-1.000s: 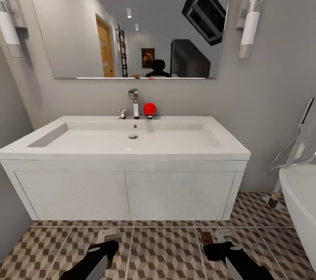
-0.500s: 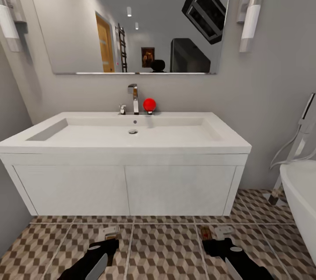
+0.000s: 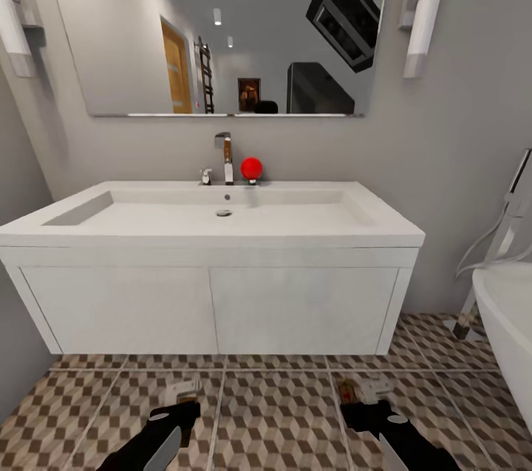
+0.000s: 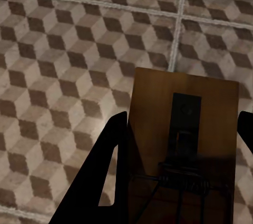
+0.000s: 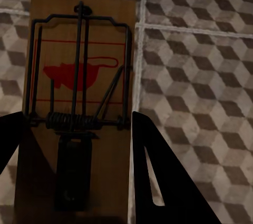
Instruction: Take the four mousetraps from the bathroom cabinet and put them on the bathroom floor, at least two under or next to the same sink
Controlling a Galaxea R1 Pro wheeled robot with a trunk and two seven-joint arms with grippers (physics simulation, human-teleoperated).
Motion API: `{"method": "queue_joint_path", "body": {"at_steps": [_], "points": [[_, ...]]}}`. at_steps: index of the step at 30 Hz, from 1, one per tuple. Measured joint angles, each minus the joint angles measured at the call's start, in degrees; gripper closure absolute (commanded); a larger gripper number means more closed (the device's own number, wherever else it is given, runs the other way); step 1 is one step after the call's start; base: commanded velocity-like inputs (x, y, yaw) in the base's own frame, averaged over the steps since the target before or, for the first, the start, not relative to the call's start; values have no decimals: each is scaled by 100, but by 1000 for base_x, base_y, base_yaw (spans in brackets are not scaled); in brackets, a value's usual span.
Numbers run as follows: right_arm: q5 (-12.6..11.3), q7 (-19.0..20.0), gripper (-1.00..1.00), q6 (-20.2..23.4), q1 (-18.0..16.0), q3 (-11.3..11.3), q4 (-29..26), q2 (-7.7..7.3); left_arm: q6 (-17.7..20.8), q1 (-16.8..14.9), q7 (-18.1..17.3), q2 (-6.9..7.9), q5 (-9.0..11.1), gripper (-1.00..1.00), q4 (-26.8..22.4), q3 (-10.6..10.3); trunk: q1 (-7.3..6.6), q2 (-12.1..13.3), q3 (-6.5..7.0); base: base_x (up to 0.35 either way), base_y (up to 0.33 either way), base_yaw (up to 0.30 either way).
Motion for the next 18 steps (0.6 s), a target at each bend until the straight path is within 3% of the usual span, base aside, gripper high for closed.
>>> {"method": "queue_joint_path", "body": {"at_steps": [18], "points": [[-6,39,100,19,0,-6,0,0,8,-1,-7,-7,0,100,3,0,396,-722,-323,0,0,0]]}}
